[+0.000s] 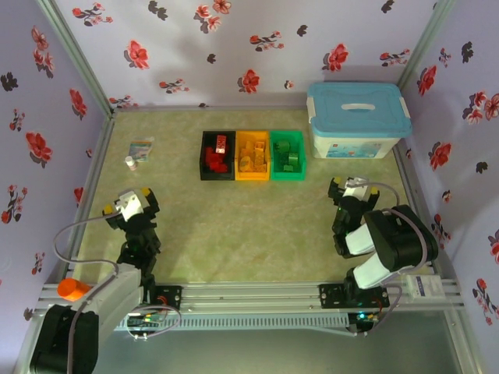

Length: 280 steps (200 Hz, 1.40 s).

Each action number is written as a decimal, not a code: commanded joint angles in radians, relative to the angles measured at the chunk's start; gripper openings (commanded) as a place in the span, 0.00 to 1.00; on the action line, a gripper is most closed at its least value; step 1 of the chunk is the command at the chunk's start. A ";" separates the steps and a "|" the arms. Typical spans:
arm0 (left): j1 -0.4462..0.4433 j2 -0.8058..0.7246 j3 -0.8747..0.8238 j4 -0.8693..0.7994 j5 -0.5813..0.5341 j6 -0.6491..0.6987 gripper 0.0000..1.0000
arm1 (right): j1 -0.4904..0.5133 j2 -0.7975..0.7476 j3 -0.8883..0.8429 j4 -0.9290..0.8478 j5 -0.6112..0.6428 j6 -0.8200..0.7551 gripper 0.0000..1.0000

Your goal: Sort the legos into containers by color

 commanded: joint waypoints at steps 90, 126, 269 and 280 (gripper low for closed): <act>0.030 0.380 0.037 0.371 0.131 0.043 1.00 | 0.013 0.007 0.013 0.042 -0.057 -0.044 1.00; 0.033 0.444 0.053 0.426 0.168 0.074 1.00 | 0.012 0.007 0.013 0.041 -0.057 -0.044 1.00; 0.115 0.585 0.058 0.575 0.298 0.084 1.00 | 0.013 0.007 0.014 0.041 -0.057 -0.044 1.00; 0.124 0.628 0.085 0.577 0.308 0.087 1.00 | 0.013 0.007 0.013 0.041 -0.057 -0.044 0.99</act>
